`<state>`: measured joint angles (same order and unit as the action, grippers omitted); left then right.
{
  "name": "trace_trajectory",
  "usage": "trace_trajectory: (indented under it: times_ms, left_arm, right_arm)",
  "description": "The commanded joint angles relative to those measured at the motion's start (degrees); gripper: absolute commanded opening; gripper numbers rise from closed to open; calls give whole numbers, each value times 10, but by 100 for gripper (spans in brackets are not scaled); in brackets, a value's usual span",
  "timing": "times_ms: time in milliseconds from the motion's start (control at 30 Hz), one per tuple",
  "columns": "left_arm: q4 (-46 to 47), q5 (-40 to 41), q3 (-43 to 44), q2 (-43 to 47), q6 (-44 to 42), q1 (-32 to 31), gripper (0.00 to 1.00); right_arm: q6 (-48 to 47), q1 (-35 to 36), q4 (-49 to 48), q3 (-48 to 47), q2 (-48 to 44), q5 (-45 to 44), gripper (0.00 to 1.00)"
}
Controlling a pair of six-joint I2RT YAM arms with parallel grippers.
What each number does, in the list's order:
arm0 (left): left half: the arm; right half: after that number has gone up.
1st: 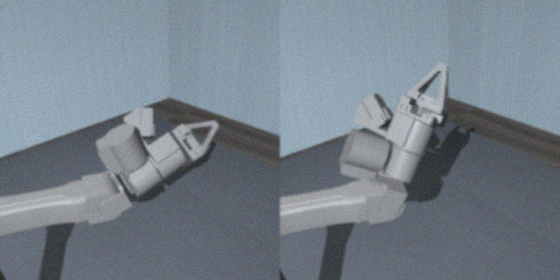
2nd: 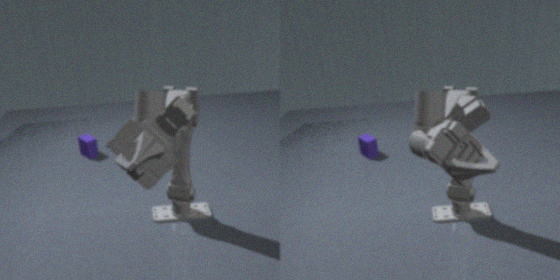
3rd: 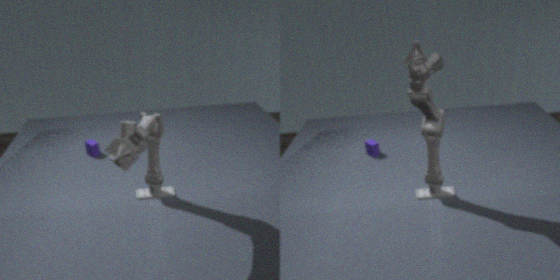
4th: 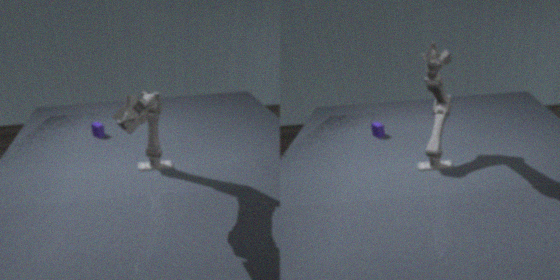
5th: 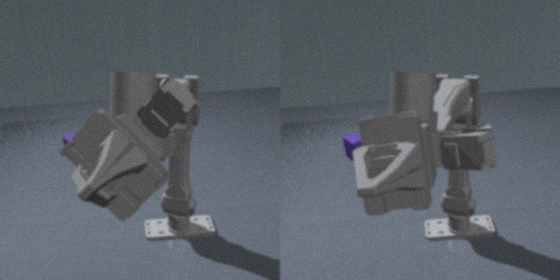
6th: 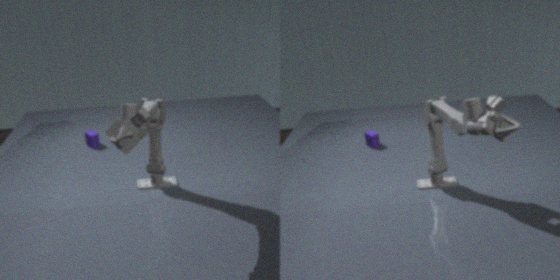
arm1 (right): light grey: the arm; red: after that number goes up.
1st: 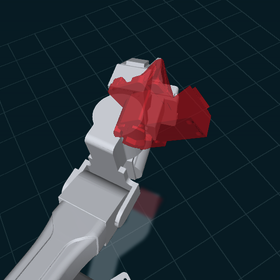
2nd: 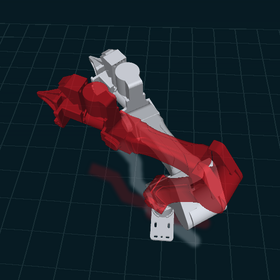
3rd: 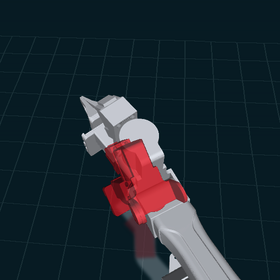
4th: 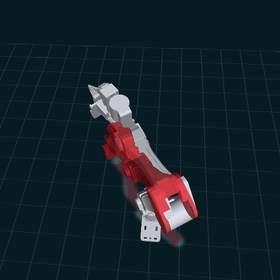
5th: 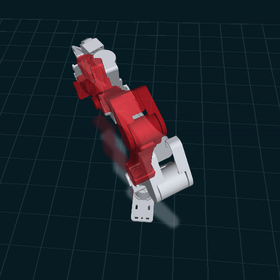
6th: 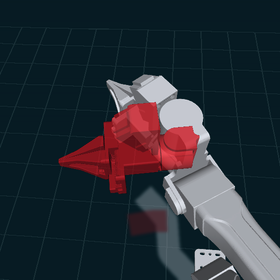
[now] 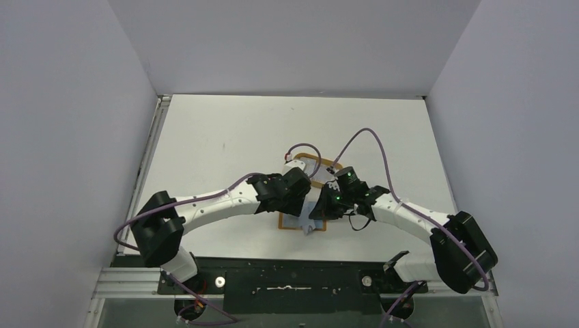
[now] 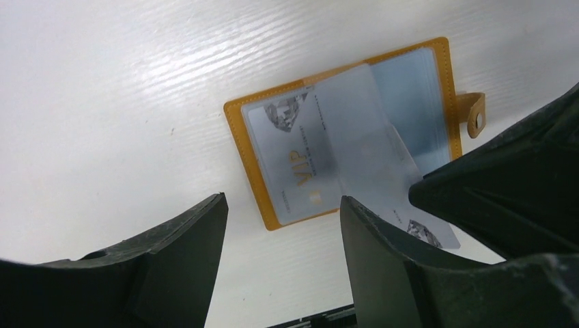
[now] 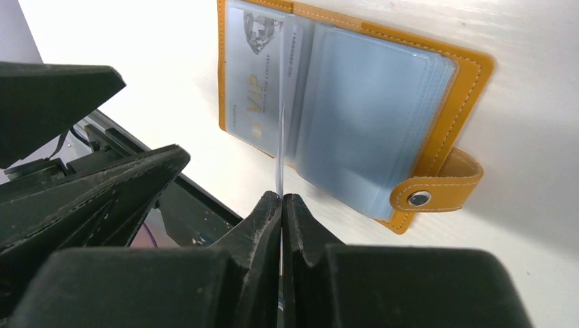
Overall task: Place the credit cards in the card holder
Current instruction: Turn over the card slot in the card holder, then insert the credit card into the card holder.
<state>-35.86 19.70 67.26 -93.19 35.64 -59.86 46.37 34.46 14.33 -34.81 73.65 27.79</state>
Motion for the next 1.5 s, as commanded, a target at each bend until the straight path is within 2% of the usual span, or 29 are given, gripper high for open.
trace_trajectory:
  times_ms: [0, 533, 667, 1000, 1233, 1467]
  left_arm:
    - [14, 5, -35, 59, 33, 13, 60]
    - [91, -51, -135, 107, 85, 89, 61]
    - [97, -57, -151, 122, 97, 112, 60]
    - [138, -139, -225, 100, 151, 197, 49]
    - [152, -160, -233, 71, 152, 203, 44]
    - [159, -168, -239, 63, 153, 203, 42]
  right_arm:
    - [0, 21, -42, -41, 25, -17, 0]
    - [-13, 56, -8, -120, 75, -53, 0]
    - [-3, 23, -3, -104, 43, -67, 0]
    - [20, -9, -76, -67, 82, 31, 0]
    - [23, -10, -83, -52, 94, 39, 0]
    - [30, -12, -81, -25, 64, 35, 0]
